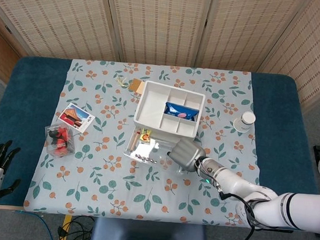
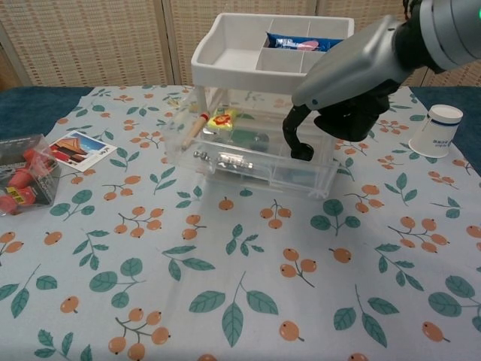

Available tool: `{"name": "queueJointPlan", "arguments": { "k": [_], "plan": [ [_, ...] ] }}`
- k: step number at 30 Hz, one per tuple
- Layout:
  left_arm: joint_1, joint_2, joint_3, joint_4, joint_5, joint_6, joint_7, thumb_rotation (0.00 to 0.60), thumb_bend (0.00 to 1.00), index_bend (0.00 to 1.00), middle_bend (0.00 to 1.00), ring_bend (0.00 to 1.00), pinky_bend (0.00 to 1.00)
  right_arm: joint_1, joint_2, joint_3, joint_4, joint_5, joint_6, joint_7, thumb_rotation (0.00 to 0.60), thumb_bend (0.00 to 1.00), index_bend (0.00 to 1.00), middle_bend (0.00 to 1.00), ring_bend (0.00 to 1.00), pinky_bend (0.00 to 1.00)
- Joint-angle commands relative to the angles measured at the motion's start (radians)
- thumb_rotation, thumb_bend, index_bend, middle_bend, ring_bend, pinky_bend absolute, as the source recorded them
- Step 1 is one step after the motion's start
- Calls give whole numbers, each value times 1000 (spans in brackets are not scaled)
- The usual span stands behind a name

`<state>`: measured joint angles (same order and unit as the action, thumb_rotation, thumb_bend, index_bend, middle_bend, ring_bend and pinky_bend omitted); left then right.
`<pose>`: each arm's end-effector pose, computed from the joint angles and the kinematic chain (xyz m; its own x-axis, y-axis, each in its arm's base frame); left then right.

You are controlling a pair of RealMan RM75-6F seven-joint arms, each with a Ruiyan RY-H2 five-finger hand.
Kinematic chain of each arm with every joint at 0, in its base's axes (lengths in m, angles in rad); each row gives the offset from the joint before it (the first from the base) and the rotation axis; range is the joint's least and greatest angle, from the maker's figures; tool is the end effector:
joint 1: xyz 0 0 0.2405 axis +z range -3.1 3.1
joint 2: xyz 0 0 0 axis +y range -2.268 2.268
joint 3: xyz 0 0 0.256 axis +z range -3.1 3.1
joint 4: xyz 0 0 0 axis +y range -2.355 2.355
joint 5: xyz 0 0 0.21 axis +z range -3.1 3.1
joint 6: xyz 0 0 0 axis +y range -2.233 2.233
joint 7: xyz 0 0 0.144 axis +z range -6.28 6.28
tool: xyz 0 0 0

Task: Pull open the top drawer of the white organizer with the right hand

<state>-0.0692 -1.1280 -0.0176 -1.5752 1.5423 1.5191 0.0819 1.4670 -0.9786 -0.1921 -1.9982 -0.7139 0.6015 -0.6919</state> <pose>-0.3152 0.1698 0.1574 0.4969 0.0019 0.8678 0.8673 -0.0345 -0.4965 -0.0437 -0.3267 0.0657 0.9378 -0.1875 0.2921 -0.3239 -0.7752 0.5424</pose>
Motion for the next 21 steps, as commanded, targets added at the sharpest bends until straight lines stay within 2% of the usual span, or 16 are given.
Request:
{"name": "queueJointPlan", "arguments": {
  "k": [1, 21],
  "plan": [
    [0, 0, 0, 0, 0, -1, 0, 600, 230, 129, 19, 9, 81, 4, -4, -3, 0, 4, 5, -1, 600, 1000, 267, 1000, 1000, 1000],
    [2, 2, 1, -1, 3, 2, -1, 600, 230, 129, 19, 8, 81, -17, 15, -4, -22, -28, 42, 32, 600, 1000, 132, 1000, 1000, 1000]
  ]
}}
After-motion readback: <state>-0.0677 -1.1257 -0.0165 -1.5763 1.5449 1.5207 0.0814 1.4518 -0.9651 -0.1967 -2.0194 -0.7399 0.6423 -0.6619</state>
